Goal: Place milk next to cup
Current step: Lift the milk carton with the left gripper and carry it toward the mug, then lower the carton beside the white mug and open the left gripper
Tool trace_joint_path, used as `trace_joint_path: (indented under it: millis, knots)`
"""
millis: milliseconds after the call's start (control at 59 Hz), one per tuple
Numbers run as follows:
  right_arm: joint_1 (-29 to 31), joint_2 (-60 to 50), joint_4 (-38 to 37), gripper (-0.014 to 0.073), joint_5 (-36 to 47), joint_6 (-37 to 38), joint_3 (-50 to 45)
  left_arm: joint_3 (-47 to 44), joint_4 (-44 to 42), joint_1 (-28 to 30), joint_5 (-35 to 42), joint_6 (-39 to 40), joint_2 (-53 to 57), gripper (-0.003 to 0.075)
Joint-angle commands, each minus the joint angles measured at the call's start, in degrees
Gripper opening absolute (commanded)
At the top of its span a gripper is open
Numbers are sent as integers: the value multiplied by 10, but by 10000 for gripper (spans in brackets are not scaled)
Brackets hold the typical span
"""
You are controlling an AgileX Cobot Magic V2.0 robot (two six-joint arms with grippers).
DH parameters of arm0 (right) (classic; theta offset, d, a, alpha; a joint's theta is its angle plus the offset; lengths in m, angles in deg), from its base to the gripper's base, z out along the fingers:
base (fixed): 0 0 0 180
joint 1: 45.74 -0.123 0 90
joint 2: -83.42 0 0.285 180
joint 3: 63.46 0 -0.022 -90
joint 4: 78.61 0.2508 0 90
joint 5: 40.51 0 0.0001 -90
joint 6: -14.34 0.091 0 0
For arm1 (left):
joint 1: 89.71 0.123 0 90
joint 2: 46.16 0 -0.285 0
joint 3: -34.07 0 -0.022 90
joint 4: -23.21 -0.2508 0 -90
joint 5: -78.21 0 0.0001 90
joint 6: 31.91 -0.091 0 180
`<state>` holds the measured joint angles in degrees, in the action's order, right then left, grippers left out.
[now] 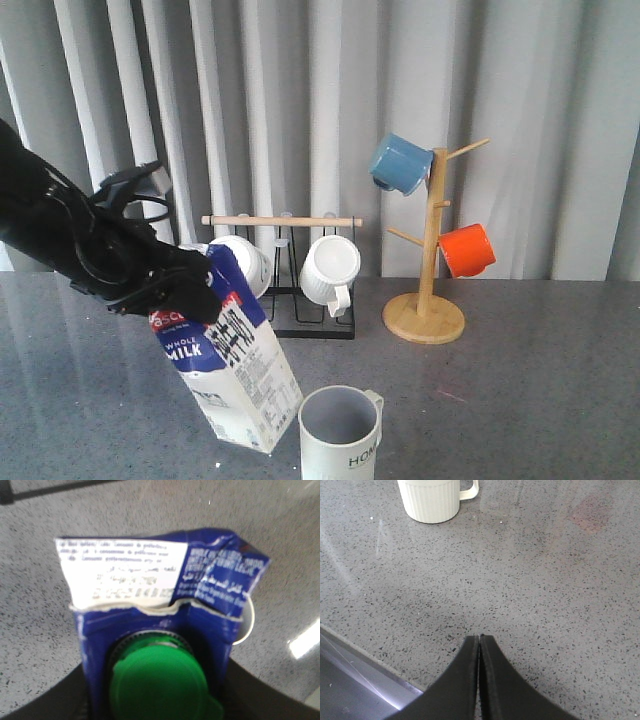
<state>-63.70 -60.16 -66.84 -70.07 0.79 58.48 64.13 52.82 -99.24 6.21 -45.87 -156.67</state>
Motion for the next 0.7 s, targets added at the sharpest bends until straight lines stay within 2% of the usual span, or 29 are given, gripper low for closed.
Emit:
trace_joint_path:
  millis: [0,254,543,679]
  knots:
    - [3,2,2,-4,39,-3,15,16,-13,-30,4,18,12,31]
    - [3,2,3,-4,38,-3,15,16,-82,-74,2,48,-22,32]
    - [3,2,3,-4,39,-2,15,16,-82,-84,2,45,-36,45]
    - [3,2,3,-4,39,-2,15,16,-82,-84,2,45,-36,87]
